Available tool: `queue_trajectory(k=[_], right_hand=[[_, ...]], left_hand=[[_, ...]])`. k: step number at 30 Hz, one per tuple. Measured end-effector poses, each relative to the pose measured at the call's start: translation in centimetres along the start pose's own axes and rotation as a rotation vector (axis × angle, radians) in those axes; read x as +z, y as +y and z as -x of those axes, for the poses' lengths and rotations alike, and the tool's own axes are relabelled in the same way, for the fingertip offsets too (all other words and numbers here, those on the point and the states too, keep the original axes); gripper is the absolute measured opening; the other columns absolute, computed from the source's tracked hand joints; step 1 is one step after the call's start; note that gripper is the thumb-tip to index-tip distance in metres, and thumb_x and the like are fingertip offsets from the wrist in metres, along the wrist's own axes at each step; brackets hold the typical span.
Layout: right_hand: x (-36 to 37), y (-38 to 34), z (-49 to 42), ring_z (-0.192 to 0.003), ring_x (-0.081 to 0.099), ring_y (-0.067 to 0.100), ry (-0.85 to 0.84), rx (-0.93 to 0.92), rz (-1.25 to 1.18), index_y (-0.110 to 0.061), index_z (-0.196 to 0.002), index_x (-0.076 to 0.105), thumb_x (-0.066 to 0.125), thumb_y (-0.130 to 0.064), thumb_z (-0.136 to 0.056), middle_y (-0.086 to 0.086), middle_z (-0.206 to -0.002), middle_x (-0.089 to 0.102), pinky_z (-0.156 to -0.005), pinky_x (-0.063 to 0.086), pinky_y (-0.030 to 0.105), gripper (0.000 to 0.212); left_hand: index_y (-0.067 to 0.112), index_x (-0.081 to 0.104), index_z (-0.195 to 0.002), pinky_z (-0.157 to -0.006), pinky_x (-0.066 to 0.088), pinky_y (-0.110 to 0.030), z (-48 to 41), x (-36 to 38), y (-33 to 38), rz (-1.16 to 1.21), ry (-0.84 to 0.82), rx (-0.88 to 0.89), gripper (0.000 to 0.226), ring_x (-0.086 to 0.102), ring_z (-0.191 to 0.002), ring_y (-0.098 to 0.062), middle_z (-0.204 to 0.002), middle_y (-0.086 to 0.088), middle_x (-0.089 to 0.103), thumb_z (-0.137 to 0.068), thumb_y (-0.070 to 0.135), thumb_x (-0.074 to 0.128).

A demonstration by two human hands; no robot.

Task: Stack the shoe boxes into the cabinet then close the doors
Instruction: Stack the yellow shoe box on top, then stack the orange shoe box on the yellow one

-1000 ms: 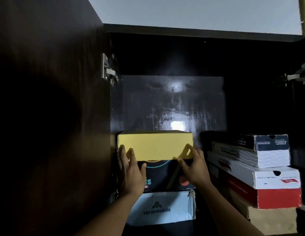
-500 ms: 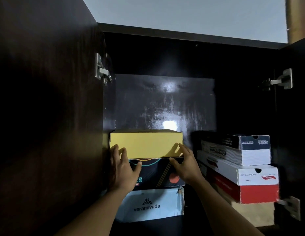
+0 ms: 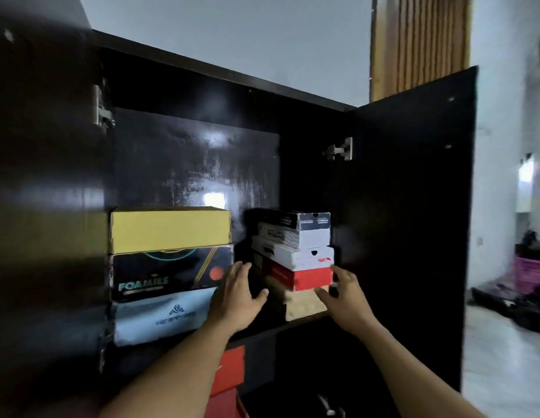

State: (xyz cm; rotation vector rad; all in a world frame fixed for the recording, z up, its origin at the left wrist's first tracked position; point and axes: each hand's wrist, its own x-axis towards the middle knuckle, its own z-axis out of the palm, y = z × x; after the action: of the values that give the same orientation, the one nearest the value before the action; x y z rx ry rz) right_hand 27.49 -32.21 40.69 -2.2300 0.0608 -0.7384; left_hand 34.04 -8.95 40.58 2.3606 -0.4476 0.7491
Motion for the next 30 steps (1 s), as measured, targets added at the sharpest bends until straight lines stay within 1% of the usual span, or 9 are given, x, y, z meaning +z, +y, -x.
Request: queue_trajectory(k=[3, 6, 8, 11, 14, 18, 24, 28, 30], right_hand=[[-5.6, 3.4, 5.1, -0.136, 0.044, 0.023, 0.066, 0.131, 0.085, -0.014, -0.152, 0.036, 0.07, -0.035, -0.09, 0.009, -0.151, 0.037, -0.105, 0.03, 0.02, 0.074], [-10.5, 6.4, 9.8, -0.137, 0.043, 0.024, 0.114, 0.244, 0.169, -0.016, -0.154, 0.029, 0.066, -0.038, -0.093, 0.008, -0.156, 0.032, -0.107, 0.036, 0.028, 0.075], [-13.2, 8.2, 12.2, -0.14, 0.039, 0.026, 0.142, 0.314, 0.233, -0.016, -0.154, 0.028, 0.064, -0.039, -0.094, 0.009, -0.156, 0.033, -0.111, 0.035, 0.035, 0.074], [-16.9, 10.3, 15.6, -0.14, 0.039, 0.027, 0.195, 0.408, 0.309, -0.015, -0.154, 0.028, 0.063, -0.038, -0.095, 0.01, -0.157, 0.031, -0.11, 0.035, 0.037, 0.072], [-19.5, 12.1, 19.3, -0.14, 0.039, 0.029, 0.227, 0.513, 0.363, -0.015, -0.155, 0.026, 0.061, -0.038, -0.096, 0.011, -0.158, 0.028, -0.11, 0.036, 0.039, 0.073], [-22.6, 15.6, 25.2, -0.139, 0.04, 0.031, 0.304, 0.653, 0.444, -0.014, -0.154, 0.028, 0.063, -0.039, -0.095, 0.013, -0.155, 0.033, -0.11, 0.036, 0.038, 0.073], [-25.3, 22.5, 34.2, -0.142, 0.036, 0.028, 0.35, 0.876, 0.473, -0.01, -0.153, 0.03, 0.066, -0.034, -0.094, 0.014, -0.155, 0.034, -0.112, 0.031, 0.034, 0.074], [-25.5, 28.2, 40.3, -0.132, 0.048, 0.03, 0.347, 1.033, 0.421, -0.011, -0.15, 0.035, 0.069, -0.031, -0.091, 0.015, -0.148, 0.039, -0.108, 0.036, 0.034, 0.07], [-25.2, 31.2, 43.1, -0.133, 0.047, 0.029, 0.336, 1.1, 0.391, -0.012, -0.15, 0.035, 0.072, -0.031, -0.089, 0.015, -0.148, 0.041, -0.109, 0.036, 0.035, 0.073]], left_hand=[[0.018, 0.038, -0.147, -0.112, 0.03, -0.028, 3.0, 2.8, 5.1, 0.081, -0.116, 0.072, 0.071, 0.035, -0.141, -0.019, -0.153, -0.001, 0.036, -0.087, 0.044, 0.066], [0.021, 0.044, -0.139, -0.102, 0.043, -0.03, 5.6, 5.9, 9.8, 0.177, -0.219, 0.117, 0.063, 0.048, -0.129, -0.017, -0.139, 0.004, 0.046, -0.085, 0.045, 0.067], [0.023, 0.04, -0.144, -0.101, 0.045, -0.031, 7.0, 8.1, 12.8, 0.237, -0.287, 0.154, 0.067, 0.049, -0.129, -0.016, -0.145, 0.006, 0.041, -0.087, 0.049, 0.064], [0.024, 0.036, -0.148, -0.1, 0.046, -0.031, 9.5, 11.5, 17.2, 0.289, -0.376, 0.228, 0.068, 0.047, -0.133, -0.016, -0.152, 0.007, 0.035, -0.09, 0.051, 0.06], [0.024, 0.037, -0.148, -0.096, 0.047, -0.032, 12.3, 14.8, 20.7, 0.348, -0.456, 0.283, 0.068, 0.048, -0.132, -0.018, -0.152, 0.005, 0.036, -0.09, 0.052, 0.06], [0.02, 0.038, -0.147, -0.096, 0.047, -0.034, 17.3, 19.6, 24.9, 0.386, -0.62, 0.343, 0.066, 0.049, -0.13, -0.024, -0.151, -0.001, 0.039, -0.091, 0.048, 0.06], [0.02, 0.039, -0.147, -0.1, 0.043, -0.033, 26.4, 27.8, 27.1, 0.444, -0.845, 0.384, 0.066, 0.048, -0.131, -0.022, -0.149, 0.0, 0.042, -0.09, 0.045, 0.062], [0.023, 0.036, -0.148, -0.099, 0.044, -0.033, 31.9, 33.5, 26.9, 0.422, -1.018, 0.379, 0.07, 0.049, -0.131, -0.021, -0.149, 0.0, 0.043, -0.089, 0.047, 0.063], [0.024, 0.037, -0.147, -0.096, 0.044, -0.031, 34.2, 36.2, 26.6, 0.425, -1.083, 0.349, 0.07, 0.052, -0.127, -0.02, -0.147, 0.001, 0.045, -0.087, 0.047, 0.065]])
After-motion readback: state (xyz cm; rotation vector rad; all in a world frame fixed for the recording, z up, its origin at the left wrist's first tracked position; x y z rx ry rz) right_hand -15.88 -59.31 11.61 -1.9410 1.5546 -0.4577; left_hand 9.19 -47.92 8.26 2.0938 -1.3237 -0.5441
